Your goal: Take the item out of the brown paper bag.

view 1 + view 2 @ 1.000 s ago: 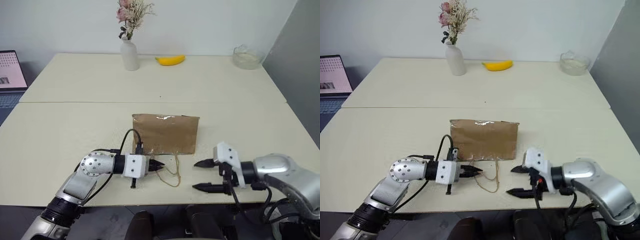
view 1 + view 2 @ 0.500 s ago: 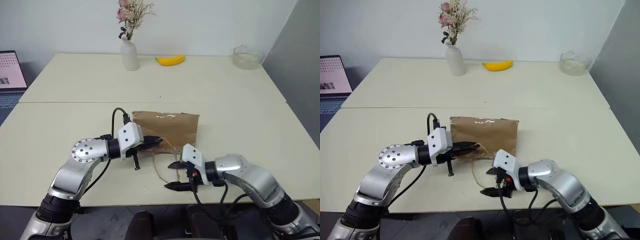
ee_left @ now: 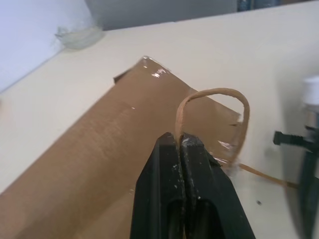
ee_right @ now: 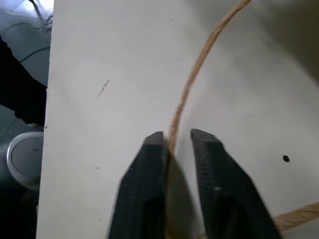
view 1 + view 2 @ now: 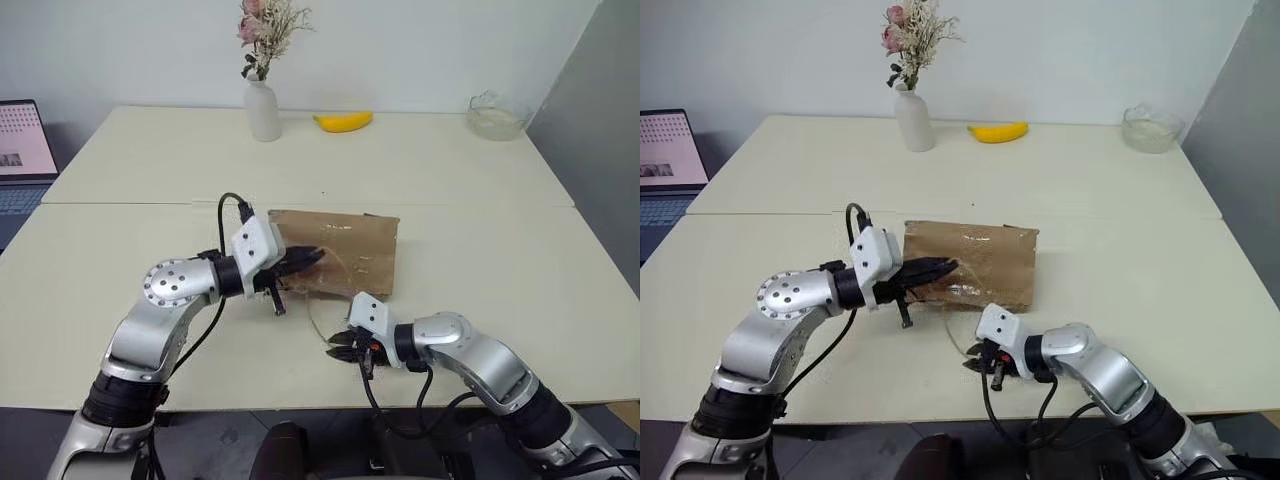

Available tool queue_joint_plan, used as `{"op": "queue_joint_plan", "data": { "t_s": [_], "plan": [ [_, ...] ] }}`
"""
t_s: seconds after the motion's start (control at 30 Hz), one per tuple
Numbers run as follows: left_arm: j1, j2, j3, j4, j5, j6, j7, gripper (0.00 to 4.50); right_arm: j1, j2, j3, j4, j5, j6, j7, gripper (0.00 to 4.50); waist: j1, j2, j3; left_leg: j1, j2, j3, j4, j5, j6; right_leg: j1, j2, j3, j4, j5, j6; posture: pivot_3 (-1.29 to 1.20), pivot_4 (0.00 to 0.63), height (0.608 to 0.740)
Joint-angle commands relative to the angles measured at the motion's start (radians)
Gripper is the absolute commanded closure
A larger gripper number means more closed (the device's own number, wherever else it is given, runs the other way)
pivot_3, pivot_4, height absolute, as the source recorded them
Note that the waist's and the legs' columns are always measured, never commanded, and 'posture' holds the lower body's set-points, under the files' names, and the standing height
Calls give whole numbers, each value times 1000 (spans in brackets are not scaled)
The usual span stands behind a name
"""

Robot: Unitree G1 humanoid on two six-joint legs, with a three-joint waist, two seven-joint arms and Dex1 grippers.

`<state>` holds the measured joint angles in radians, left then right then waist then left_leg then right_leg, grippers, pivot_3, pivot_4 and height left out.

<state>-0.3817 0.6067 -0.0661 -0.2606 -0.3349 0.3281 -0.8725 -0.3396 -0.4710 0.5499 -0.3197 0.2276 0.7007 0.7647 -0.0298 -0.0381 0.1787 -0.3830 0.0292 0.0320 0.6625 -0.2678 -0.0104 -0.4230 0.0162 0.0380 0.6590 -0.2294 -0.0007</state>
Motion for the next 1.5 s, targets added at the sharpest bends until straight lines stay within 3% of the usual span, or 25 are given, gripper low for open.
{"op": "queue_joint_plan", "data": {
  "t_s": [0.03,0.2,0.4,0.7,0.8,0.97,1.2,1.33,1.5],
  "plan": [
    [-96,-43,52,-29,-53,101,85,4500,18,-20,18,39,-49,-23,0,4461,1,-1,-1,0,0,0,0,0,0,0,0,0,0,0,0,0,150,740],
    [-270,-107,111,31,-85,266,231,4500,31,-26,39,66,-102,-67,-9,4461,0,-3,-2,1,0,-1,0,0,0,1,0,-1,1,0,1,0,150,740],
    [-435,-152,182,145,-95,312,336,4500,51,-33,38,67,-130,-89,-8,4461,0,-3,-2,2,-1,-1,0,0,0,2,0,0,1,0,1,0,150,740],
    [-324,-124,159,-28,-242,409,210,4500,64,26,-82,-21,-72,-75,-57,4461,-1,-3,-2,1,0,-1,1,0,-1,1,0,0,2,0,1,0,150,740],
    [-288,-125,158,-100,-303,452,198,4500,82,10,-141,-72,-41,-61,-42,3862,1,-3,-2,1,0,-1,1,0,-1,1,0,0,2,0,1,0,150,740],
    [-243,-105,143,-161,-334,473,186,4500,123,-65,-222,-234,104,18,59,2086,1,-3,-2,1,-1,-1,0,0,-1,1,0,0,0,0,1,0,150,740],
    [-199,-83,117,-200,-329,444,164,4500,116,-116,-315,-388,261,137,62,2086,0,-3,-2,1,0,-1,0,0,-1,1,0,0,1,0,1,0,150,740],
    [-209,-80,112,-166,-286,388,169,4500,-1,35,-333,-318,282,171,-70,2086,-5,-3,-2,1,0,-1,0,0,-1,1,0,0,1,0,1,0,150,740],
    [-238,-73,117,-139,-264,351,166,4500,-127,183,-239,-84,105,110,-248,2086,-2,-3,-2,0,0,-1,0,0,-1,0,1,0,1,0,0,0,150,740]
  ]
}}
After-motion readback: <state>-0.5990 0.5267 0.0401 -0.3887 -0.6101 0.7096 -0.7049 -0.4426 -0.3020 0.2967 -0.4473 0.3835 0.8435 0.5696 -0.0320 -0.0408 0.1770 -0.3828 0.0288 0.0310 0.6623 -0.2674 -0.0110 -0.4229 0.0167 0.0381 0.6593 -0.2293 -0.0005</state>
